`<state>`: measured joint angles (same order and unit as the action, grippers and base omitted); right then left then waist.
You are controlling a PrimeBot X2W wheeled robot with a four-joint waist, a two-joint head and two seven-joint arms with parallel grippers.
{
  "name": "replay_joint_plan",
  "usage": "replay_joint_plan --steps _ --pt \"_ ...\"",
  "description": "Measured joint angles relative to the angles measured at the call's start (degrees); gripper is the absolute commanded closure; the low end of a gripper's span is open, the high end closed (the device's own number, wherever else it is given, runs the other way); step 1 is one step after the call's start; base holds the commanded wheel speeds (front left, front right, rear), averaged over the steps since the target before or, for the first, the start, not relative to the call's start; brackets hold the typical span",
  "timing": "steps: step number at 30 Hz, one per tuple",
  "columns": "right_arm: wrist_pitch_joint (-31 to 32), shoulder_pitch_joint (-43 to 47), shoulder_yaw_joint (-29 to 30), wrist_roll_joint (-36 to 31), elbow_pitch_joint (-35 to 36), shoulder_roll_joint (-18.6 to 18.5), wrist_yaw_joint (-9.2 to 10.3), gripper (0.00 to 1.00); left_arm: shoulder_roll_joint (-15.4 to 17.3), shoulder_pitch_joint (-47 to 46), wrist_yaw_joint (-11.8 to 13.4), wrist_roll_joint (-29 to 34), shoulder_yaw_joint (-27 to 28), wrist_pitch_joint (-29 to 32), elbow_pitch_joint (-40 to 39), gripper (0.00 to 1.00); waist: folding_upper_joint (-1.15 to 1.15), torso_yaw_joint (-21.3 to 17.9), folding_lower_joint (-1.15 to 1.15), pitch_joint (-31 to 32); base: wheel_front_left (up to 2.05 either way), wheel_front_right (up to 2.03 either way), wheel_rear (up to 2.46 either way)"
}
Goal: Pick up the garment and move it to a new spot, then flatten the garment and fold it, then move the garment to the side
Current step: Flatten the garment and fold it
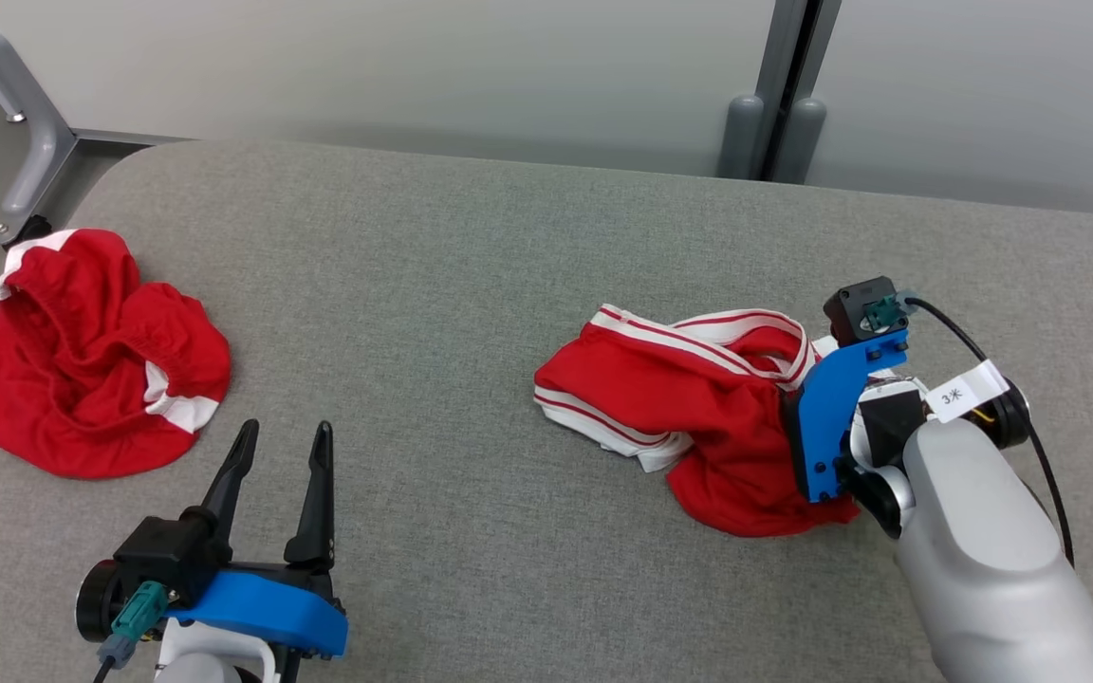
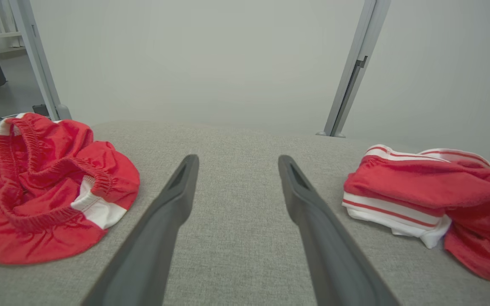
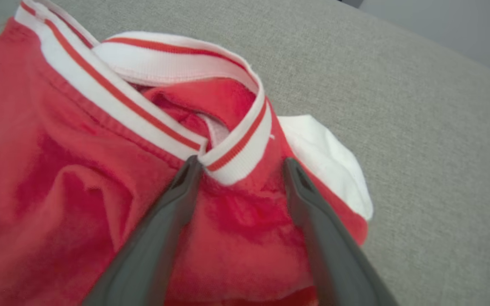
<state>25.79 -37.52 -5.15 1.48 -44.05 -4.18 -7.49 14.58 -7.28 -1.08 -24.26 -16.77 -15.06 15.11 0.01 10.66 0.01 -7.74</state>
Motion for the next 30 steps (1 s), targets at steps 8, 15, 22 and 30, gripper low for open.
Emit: replay_joint_plan --steps 8,15,22,30 --pt "-5.12 -2.59 -2.05 1.36 -3.27 -0.14 0.00 1.00 -0.57 -0.27 -0.45 0.15 0.82 -0.01 0.35 0.00 -0.01 0.34 0.00 -0.45 0.00 0.00 0.00" --pt "-12.34 -6.58 -4.85 3.90 2.43 -0.16 0.00 1.00 -0.74 -0.03 -0.56 0.58 2.12 -0.01 0.32 0.00 -0.01 -0.54 -0.01 1.53 0.00 0.00 0.00" --pt "-15.62 -9.64 -9.96 6.30 9.44 -1.53 0.00 1.00 -1.05 0.05 -0.98 1.14 3.00 -0.01 -0.04 0.00 -0.01 -1.56 -0.01 3.63 0.00 0.00 0.00" --pt "-23.21 -18.90 -14.45 11.01 11.73 -1.03 0.00 1.00 -1.91 -0.23 -1.61 2.14 3.28 -0.01 -1.16 0.00 -0.01 -0.33 -0.01 2.70 0.00 0.00 0.00"
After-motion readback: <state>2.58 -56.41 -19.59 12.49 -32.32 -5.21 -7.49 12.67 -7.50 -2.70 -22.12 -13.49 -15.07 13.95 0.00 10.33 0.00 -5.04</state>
